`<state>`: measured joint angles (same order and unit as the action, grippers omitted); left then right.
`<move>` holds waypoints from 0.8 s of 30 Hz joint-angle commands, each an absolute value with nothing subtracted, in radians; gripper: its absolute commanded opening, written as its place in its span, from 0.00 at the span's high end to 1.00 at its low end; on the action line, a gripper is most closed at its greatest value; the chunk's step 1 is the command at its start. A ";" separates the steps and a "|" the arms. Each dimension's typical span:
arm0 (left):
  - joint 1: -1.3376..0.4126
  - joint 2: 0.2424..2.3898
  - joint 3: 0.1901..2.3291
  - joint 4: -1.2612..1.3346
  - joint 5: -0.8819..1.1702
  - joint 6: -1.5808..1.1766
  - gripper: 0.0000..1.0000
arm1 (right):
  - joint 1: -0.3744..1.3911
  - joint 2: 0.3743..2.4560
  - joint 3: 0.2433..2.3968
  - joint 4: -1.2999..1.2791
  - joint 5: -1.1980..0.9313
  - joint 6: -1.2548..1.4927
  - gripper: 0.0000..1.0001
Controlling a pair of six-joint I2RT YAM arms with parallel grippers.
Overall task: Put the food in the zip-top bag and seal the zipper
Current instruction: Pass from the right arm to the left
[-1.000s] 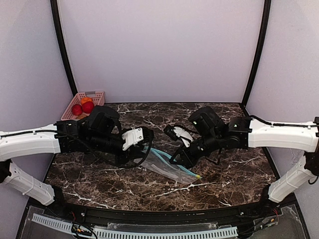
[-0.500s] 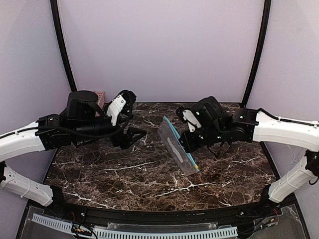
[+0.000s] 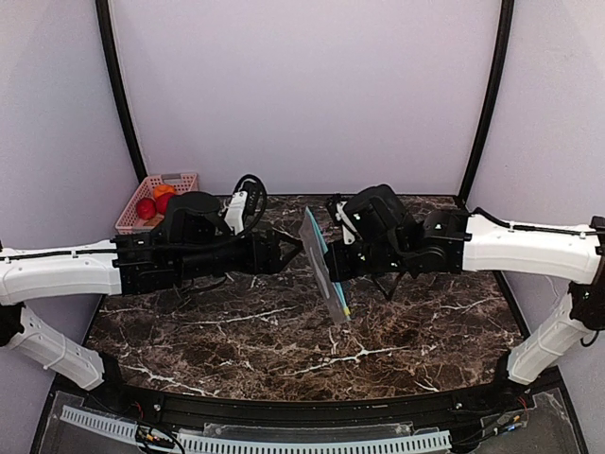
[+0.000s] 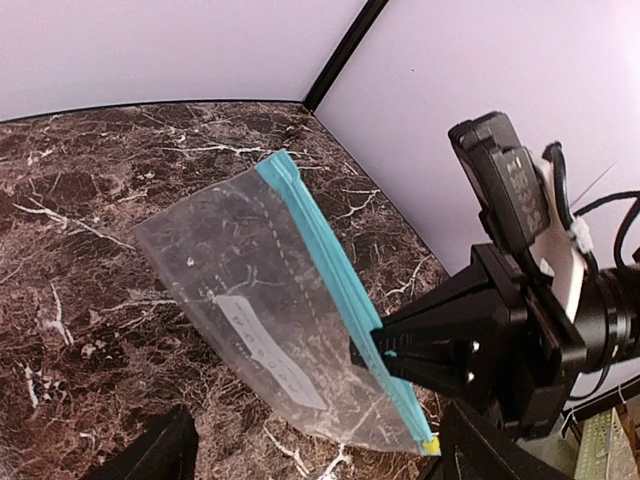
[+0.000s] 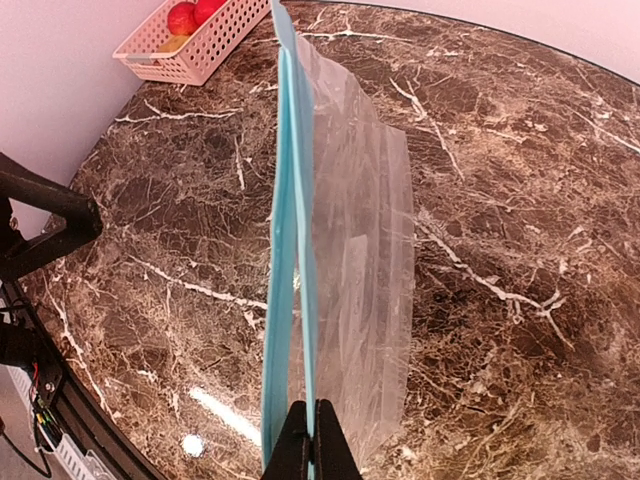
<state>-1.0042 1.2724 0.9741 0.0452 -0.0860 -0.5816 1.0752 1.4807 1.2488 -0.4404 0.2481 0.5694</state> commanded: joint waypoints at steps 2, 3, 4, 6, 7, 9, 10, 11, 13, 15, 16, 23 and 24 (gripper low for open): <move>-0.990 1.316 0.972 0.121 -0.090 -0.717 0.16 | 1.118 1.540 1.270 -0.396 0.293 0.596 1.00; -0.981 1.328 0.969 0.128 -0.088 -0.732 0.16 | 1.124 1.550 1.274 -0.396 0.297 0.599 1.00; -0.979 1.335 0.967 0.136 -0.086 -0.740 0.15 | 1.129 1.556 1.280 -0.397 0.299 0.600 1.00; -0.967 1.351 0.959 0.151 -0.072 -0.759 0.15 | 1.135 1.572 1.292 -0.399 0.308 0.600 1.00; -0.961 1.364 0.958 0.154 -0.059 -0.768 0.14 | 1.139 1.578 1.299 -0.400 0.313 0.600 1.00; -0.958 1.382 0.957 0.157 -0.045 -0.775 0.14 | 1.142 1.593 1.310 -0.401 0.316 0.597 1.00; -0.958 1.386 0.956 0.153 -0.043 -0.776 0.14 | 1.144 1.599 1.316 -0.403 0.319 0.596 1.00; -0.957 1.395 0.955 0.152 -0.046 -0.779 0.14 | 1.145 1.604 1.323 -0.403 0.321 0.595 1.00; -0.956 1.402 0.950 0.149 -0.055 -0.783 0.14 | 1.146 1.610 1.331 -0.404 0.322 0.593 1.00; -0.954 1.411 0.947 0.146 -0.059 -0.785 0.15 | 1.147 1.614 1.336 -0.404 0.322 0.592 1.00; -0.951 1.418 0.947 0.145 -0.059 -0.786 0.15 | 1.147 1.616 1.337 -0.405 0.321 0.591 1.00; -0.951 1.445 0.941 0.134 -0.052 -0.788 0.30 | 1.148 1.624 1.350 -0.414 0.326 0.591 1.00; -0.951 1.448 0.941 0.133 -0.050 -0.790 0.34 | 1.148 1.626 1.353 -0.419 0.329 0.592 1.00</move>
